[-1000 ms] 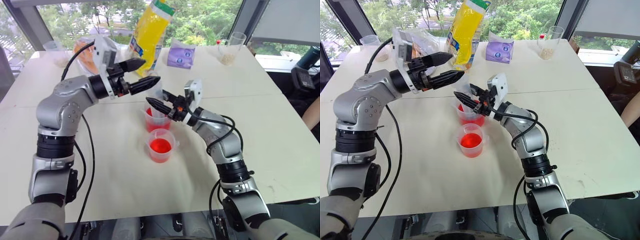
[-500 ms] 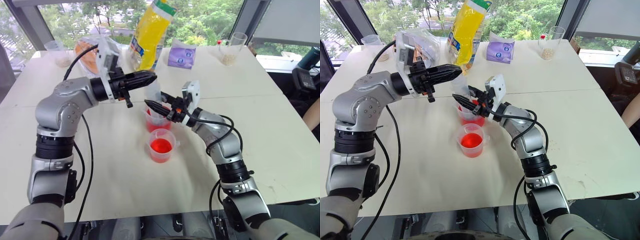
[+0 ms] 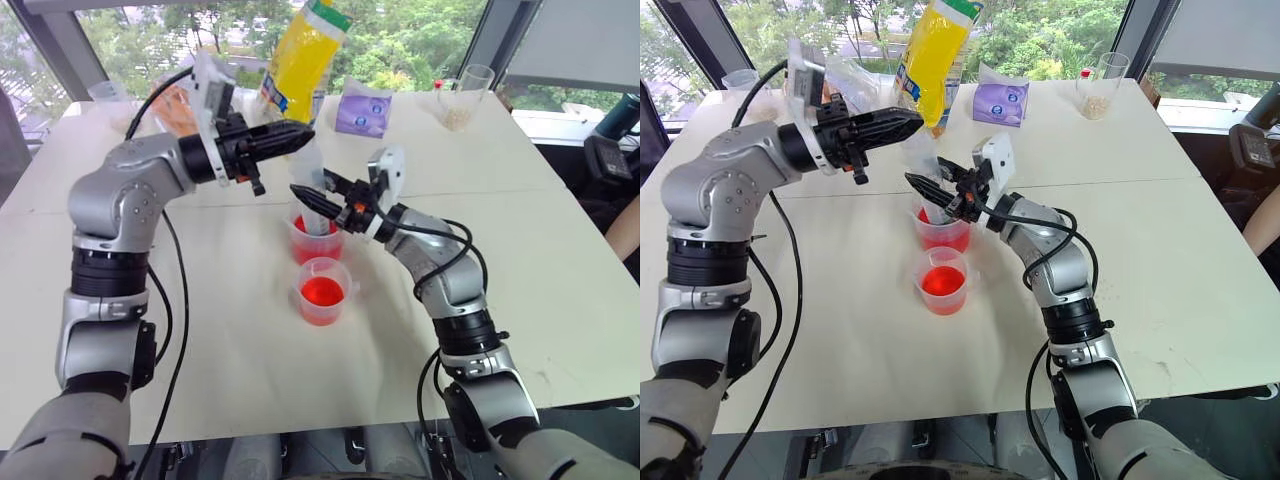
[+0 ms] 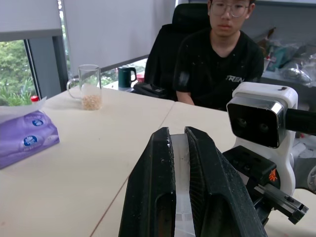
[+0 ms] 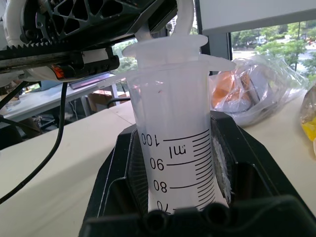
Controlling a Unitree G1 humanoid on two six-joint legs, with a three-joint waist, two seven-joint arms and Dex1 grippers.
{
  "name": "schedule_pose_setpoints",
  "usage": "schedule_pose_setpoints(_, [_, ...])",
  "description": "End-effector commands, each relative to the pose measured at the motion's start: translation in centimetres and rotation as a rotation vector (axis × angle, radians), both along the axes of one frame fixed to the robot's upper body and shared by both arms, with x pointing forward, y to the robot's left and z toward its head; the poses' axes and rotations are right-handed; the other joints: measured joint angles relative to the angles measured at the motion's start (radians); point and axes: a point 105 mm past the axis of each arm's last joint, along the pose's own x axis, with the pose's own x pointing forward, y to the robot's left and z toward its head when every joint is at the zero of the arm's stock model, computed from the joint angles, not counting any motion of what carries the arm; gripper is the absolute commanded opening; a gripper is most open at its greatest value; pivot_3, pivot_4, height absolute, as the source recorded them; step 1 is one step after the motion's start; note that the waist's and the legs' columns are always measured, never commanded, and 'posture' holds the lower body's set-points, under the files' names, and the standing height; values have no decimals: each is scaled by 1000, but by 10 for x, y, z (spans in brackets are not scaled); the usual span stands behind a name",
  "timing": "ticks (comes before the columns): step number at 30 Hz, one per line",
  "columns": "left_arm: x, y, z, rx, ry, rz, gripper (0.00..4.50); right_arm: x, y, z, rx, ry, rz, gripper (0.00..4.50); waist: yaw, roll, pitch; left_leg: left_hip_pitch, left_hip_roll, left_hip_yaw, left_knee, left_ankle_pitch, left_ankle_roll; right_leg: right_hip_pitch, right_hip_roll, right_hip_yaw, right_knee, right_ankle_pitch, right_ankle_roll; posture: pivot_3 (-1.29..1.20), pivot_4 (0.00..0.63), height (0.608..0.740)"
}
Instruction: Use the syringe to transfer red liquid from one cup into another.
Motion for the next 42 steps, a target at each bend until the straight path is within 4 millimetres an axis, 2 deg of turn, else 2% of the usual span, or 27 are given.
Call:
schedule_pose_setpoints(1, [-3,18,49,-57,-187,90,34,-3,4,-19,-37,64,45,1379,0,0,0,0,0,0,0,0,0,0,0,0,0,0,0,0,150,740])
schedule_pose_setpoints(13, [-2,22,57,-57,-214,105,34,-3,8,-25,-43,78,51,1379,0,0,0,0,0,0,0,0,0,0,0,0,0,0,0,0,150,740])
schedule_pose_setpoints(24, [-1,21,57,-56,-217,99,34,0,7,-18,-38,57,45,1379,0,0,0,0,0,0,0,0,0,0,0,0,0,0,0,0,150,740])
schedule_pose_setpoints(28, [-7,16,45,-28,-187,48,34,-1,6,-3,-13,26,42,1379,0,0,0,0,0,0,0,0,0,0,0,0,0,0,0,0,150,740])
schedule_pose_setpoints(32, [-10,14,36,-12,-157,23,1625,-3,4,13,6,-12,40,1379,-3,0,0,0,0,0,0,0,0,0,0,0,0,0,0,0,150,740])
schedule_pose_setpoints(37, [-13,16,26,-8,-131,15,4211,-4,-1,32,28,-60,29,1379,-1,0,0,0,0,0,0,0,0,0,0,0,0,0,0,0,150,740])
schedule_pose_setpoints(38, [-13,18,26,-12,-131,21,4454,-3,-2,36,32,-68,24,1379,-1,0,0,0,0,0,0,0,0,0,0,0,0,0,0,0,150,740])
schedule_pose_setpoints(42, [-20,33,30,-80,-111,22,4454,-2,-10,50,53,-100,-5,1379,-1,0,0,0,0,0,0,0,0,0,0,0,0,0,0,0,150,740])
